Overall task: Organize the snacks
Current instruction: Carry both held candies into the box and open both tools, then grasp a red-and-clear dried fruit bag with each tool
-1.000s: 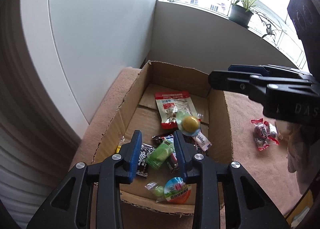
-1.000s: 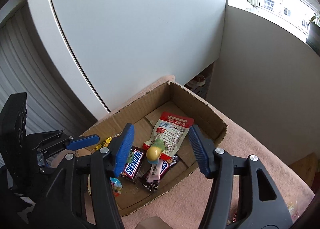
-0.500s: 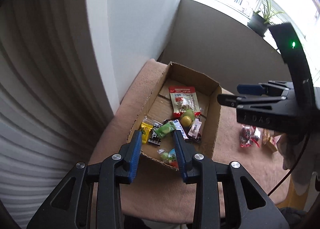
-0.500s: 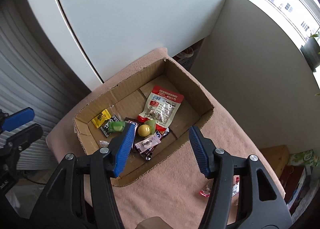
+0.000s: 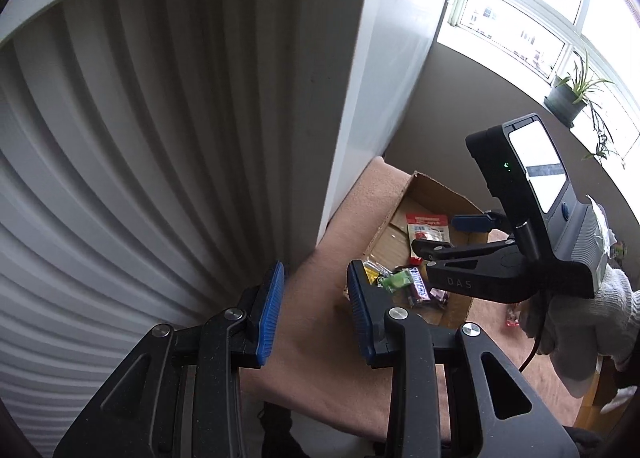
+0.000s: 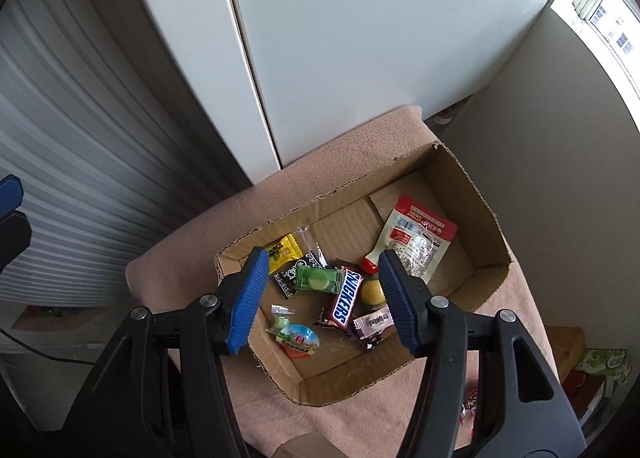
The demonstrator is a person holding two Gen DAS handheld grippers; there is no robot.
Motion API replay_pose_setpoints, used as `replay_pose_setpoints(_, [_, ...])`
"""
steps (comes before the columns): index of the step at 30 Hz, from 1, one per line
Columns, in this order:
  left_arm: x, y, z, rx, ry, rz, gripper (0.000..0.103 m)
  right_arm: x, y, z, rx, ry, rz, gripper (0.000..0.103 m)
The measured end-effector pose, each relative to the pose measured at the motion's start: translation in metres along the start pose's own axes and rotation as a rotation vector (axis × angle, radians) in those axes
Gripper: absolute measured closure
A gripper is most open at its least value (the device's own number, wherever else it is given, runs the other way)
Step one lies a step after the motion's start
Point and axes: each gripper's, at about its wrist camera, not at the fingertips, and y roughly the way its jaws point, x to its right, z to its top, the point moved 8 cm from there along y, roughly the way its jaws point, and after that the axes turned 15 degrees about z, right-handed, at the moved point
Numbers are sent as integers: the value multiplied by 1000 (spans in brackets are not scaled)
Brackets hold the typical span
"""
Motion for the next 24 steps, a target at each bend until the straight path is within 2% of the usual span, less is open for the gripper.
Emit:
replay_pose_setpoints(4, [5, 4, 2, -14, 7, -10, 72, 19, -16, -16, 32, 63, 0, 44])
replay_pose_setpoints(6, [14, -1, 4, -9, 30, -27, 72, 37, -29, -31, 65, 146, 6, 44])
replay_pose_setpoints(9, [38, -5, 5, 10, 100, -68, 72, 65, -55, -57, 143, 275, 6, 44])
replay_pose_setpoints(11, [59, -5, 6, 7, 134, -126, 72, 84, -75, -78, 193, 339, -18, 44])
replay_pose_setpoints(16, [113, 3, 2, -5, 243, -242, 72, 137, -110, -152, 271, 518, -109, 37])
replay_pose_setpoints(21, [168, 6, -15, -42, 351, -333, 71, 185, -128, -238, 300, 733, -156, 37])
replay_pose_setpoints(24, [200, 8, -30, -80, 407, -385, 71, 204, -130, -282, 306, 811, -174, 37])
